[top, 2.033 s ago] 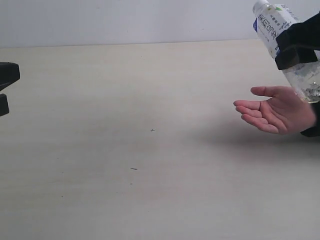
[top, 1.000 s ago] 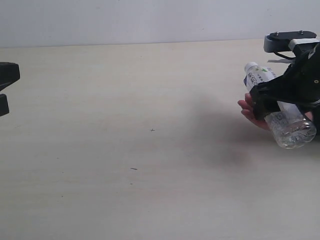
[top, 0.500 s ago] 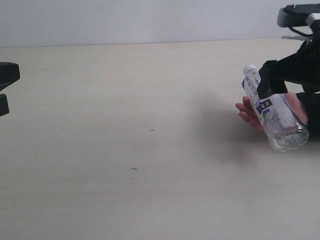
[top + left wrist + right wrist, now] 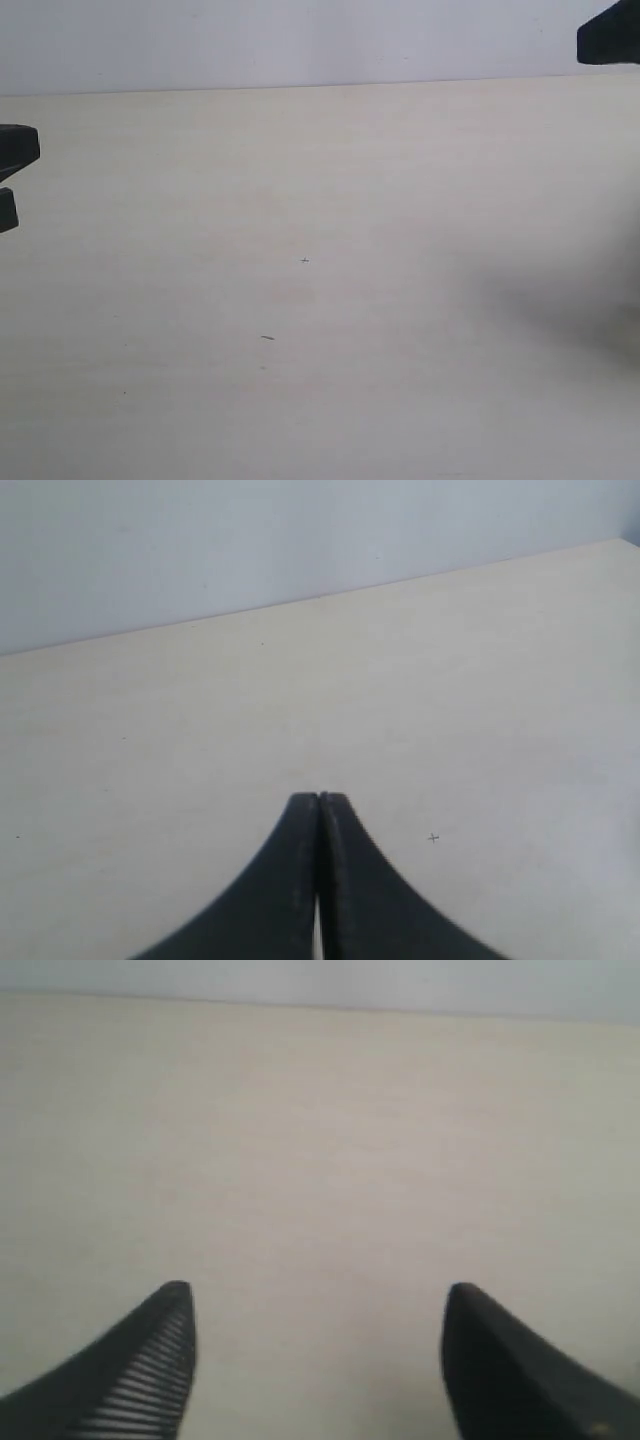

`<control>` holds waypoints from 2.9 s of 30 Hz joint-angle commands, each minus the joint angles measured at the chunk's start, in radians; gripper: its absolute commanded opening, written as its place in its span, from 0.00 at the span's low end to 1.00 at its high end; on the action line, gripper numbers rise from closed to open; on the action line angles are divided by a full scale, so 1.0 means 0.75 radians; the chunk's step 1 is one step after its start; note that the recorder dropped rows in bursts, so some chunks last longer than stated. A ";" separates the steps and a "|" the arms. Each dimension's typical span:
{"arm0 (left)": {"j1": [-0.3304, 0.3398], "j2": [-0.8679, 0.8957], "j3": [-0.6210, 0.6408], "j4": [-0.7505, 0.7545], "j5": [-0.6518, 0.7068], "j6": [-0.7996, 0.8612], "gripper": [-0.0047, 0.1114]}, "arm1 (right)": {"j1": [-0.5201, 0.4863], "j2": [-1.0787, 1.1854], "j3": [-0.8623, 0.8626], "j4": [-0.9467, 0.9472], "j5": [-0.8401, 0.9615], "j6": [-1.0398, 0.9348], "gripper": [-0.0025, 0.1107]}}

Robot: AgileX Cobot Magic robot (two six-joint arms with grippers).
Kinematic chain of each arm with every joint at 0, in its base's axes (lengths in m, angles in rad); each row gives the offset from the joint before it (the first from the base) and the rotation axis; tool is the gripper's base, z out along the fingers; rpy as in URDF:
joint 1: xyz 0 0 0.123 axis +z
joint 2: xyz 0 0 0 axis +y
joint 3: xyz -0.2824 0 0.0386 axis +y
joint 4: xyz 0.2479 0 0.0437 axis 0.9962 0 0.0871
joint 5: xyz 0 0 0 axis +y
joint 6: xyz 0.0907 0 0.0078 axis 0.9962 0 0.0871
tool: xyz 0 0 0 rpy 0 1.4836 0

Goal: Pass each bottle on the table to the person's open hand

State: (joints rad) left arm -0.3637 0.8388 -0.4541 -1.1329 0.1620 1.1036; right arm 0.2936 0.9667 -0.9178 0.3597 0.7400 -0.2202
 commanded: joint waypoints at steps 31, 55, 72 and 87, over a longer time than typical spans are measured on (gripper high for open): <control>-0.006 -0.006 0.005 0.007 0.002 -0.002 0.04 | -0.003 -0.943 0.407 0.495 -0.178 -0.473 0.03; 0.057 -0.162 0.026 -0.060 0.040 -0.235 0.04 | -0.003 -0.946 0.407 0.495 -0.178 -0.473 0.03; 0.115 -0.420 0.193 0.103 -0.094 -0.426 0.04 | -0.003 -0.946 0.407 0.495 -0.178 -0.473 0.03; 0.115 -0.420 0.202 1.303 -0.115 -1.851 0.04 | -0.003 -0.946 0.407 0.495 -0.178 -0.473 0.03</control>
State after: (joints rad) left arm -0.2802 0.5263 -0.3075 -0.4954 0.0813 0.0391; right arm 0.2936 0.2620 -0.6205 0.7251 0.6160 -0.5677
